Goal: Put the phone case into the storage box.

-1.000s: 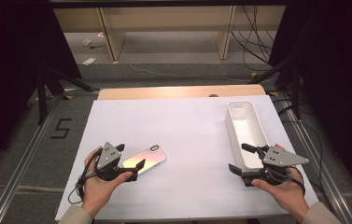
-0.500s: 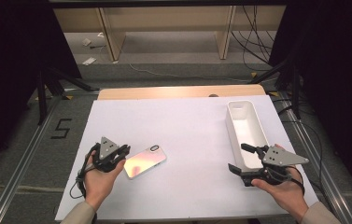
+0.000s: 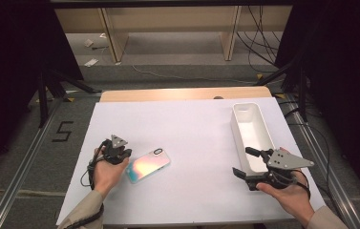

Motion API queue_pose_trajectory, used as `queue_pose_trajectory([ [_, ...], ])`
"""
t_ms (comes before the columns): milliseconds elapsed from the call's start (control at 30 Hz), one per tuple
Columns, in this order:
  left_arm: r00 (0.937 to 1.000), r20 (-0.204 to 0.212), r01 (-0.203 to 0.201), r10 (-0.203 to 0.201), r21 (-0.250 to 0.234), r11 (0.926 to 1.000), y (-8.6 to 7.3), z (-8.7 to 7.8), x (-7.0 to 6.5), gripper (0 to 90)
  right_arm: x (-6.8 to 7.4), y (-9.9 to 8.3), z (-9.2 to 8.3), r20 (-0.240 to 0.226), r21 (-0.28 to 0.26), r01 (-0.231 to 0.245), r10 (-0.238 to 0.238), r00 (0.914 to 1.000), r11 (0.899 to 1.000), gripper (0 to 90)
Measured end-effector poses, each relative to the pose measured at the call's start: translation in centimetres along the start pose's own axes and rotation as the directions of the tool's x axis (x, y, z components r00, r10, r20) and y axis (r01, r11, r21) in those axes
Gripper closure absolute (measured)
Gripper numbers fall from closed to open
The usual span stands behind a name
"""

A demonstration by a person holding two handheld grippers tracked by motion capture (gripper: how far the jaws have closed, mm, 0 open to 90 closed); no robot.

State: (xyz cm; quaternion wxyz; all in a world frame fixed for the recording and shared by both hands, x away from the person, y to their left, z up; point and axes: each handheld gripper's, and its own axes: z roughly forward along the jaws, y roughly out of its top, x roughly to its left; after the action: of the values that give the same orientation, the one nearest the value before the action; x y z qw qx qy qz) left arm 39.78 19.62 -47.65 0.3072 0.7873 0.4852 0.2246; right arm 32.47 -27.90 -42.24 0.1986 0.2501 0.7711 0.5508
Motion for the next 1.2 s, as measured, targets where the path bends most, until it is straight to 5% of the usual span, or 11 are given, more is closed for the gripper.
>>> queue_pose_trajectory([
  [433, 0.9990, 0.045, -0.006, 0.003, 0.069, 0.9976, -0.6, 0.9, -0.1, 90.0, 0.0, 0.0, 0.0, -0.001, 0.003, -0.001, 0.001, 1.0000, 1.000, 18.1],
  [867, 0.9954, 0.088, -0.047, 0.037, 0.122, 0.9914, -1.0, -0.2, -1.2, 90.0, -0.1, 0.0, -0.1, 0.002, 0.006, -0.003, 0.003, 1.0000, 1.000, 18.3],
  [1100, 0.9954, 0.079, -0.066, 0.055, 0.140, 0.9879, -1.0, -0.5, -1.5, 89.7, -0.1, 0.0, -0.1, 0.003, 0.004, -0.001, 0.001, 1.0000, 1.000, 18.3],
  [1200, 0.9968, 0.057, -0.063, 0.056, 0.132, 0.9893, -0.6, -1.1, -1.5, 78.3, -0.1, 0.0, -0.2, 0.007, 0.000, -0.005, 0.005, 1.0000, 1.000, 18.3],
])
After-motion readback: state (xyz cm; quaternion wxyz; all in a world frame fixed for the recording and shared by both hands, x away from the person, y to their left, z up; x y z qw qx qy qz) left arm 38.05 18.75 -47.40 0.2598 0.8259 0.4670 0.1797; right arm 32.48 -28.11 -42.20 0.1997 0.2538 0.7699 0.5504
